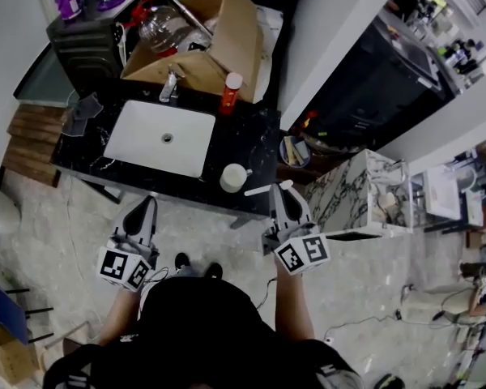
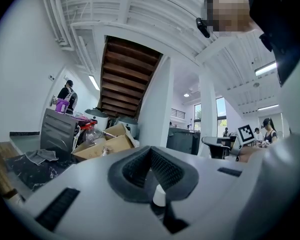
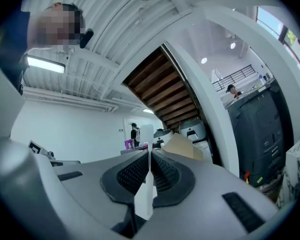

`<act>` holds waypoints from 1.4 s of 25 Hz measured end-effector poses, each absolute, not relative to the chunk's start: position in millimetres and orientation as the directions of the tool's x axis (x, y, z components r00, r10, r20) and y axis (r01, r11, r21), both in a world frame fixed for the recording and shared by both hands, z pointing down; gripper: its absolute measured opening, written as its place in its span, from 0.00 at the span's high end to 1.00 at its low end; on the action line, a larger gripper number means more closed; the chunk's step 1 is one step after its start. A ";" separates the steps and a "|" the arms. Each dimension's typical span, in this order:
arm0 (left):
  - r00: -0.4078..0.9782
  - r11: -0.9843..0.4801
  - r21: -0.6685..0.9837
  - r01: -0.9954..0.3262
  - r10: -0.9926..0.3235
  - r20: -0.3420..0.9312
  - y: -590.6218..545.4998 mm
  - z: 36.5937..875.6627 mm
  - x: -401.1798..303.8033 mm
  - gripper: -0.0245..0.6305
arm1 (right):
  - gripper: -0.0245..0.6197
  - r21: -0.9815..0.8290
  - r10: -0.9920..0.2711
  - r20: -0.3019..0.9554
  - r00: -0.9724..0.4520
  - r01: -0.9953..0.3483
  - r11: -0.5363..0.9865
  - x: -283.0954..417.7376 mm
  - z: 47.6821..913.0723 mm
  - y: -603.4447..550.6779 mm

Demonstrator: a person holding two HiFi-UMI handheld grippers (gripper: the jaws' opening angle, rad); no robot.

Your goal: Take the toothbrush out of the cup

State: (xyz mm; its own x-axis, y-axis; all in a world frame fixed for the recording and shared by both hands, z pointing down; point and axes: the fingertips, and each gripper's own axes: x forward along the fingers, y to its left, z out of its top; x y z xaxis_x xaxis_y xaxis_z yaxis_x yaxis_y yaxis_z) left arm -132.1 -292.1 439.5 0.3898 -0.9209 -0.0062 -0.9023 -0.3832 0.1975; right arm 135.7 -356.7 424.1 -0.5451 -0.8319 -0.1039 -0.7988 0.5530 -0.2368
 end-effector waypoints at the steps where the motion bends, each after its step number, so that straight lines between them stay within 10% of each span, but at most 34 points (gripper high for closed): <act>1: 0.392 -0.386 0.195 -0.901 -0.920 -0.012 -291.9 436.5 -131.5 0.96 | 0.92 -0.232 -0.839 -0.112 -0.533 -0.806 0.544 138.6 418.7 -349.3; 35: 0.422 -0.424 0.158 -0.892 -0.905 -0.050 -278.8 421.4 -125.9 0.96 | 0.92 -0.163 -0.912 -0.175 -0.372 -0.902 0.400 164.5 398.4 -286.9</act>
